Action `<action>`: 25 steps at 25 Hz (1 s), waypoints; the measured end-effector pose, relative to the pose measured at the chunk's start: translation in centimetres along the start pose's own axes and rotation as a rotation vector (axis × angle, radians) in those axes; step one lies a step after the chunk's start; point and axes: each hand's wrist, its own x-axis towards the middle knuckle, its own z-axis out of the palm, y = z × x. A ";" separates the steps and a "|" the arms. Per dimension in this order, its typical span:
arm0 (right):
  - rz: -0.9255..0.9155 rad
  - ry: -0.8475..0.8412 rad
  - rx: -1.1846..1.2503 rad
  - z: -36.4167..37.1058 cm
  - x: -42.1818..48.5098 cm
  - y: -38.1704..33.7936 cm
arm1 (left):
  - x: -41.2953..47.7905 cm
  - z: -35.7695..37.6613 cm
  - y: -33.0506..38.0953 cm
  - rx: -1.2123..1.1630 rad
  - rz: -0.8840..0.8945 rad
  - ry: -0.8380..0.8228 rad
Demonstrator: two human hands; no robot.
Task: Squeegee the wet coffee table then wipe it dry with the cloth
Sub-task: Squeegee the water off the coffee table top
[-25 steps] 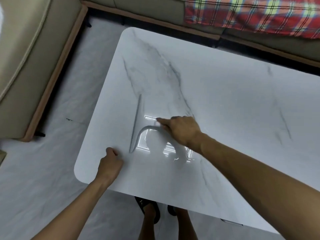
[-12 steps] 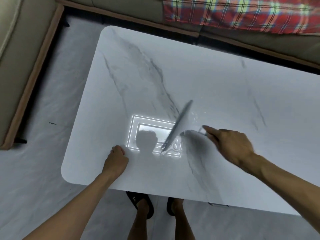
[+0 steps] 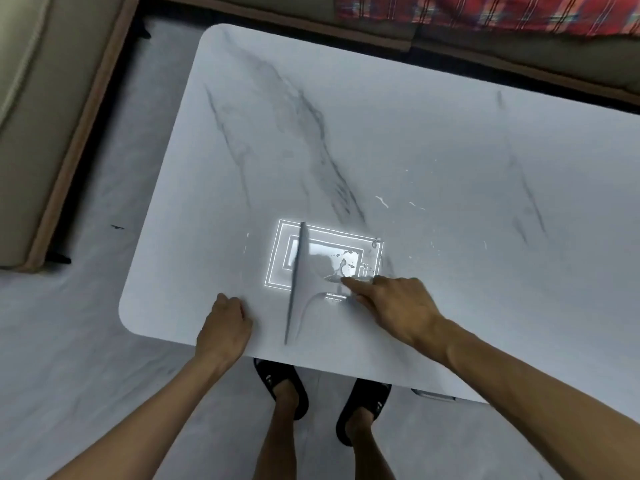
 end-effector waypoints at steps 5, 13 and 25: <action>0.231 -0.007 -0.107 -2.0 -9.3 10.5 | -1.6 3.1 2.9 0.067 0.004 -0.163; -0.125 0.063 -0.081 -3.0 -5.5 2.6 | -5.4 2.2 3.4 -0.326 -0.248 0.262; -0.520 -0.093 -0.252 -0.6 12.0 -20.4 | -5.7 -2.1 -10.5 -0.507 -0.402 0.301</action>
